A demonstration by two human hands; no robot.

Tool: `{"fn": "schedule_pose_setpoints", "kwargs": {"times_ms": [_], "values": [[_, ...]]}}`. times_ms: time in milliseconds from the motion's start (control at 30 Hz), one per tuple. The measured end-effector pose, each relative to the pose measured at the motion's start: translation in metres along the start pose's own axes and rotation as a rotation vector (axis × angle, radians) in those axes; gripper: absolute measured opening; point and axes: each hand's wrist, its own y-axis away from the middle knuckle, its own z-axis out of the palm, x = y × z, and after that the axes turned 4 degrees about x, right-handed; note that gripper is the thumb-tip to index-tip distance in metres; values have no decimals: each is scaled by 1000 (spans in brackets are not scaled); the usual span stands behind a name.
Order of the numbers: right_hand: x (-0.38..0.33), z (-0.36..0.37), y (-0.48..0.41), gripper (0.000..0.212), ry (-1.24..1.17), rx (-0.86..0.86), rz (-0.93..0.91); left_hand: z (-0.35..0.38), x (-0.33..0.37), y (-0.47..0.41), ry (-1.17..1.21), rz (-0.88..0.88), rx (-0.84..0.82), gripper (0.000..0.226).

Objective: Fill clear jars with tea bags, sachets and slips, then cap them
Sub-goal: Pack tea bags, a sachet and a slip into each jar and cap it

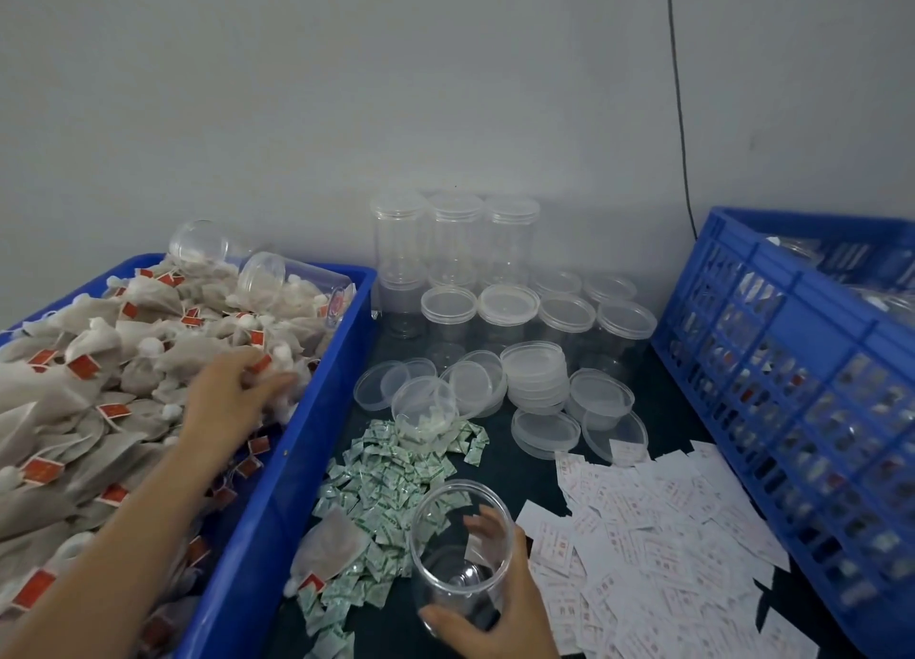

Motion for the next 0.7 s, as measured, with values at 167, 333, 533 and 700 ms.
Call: {"fn": "schedule_pose_setpoints", "kwargs": {"times_ms": [167,333,533,700], "values": [[-4,0,1,102,-3,6,-12,-30,66,26,421,82,-110,18],[-9,-2,3,101,-17,13,-12,-16,108,86,506,213,-528,27],[-13,-1,3,101,-48,-28,23,10,110,103,356,273,-672,21],[-13,-3,6,96,-49,12,29,-13,86,82,314,233,-497,18]]}}
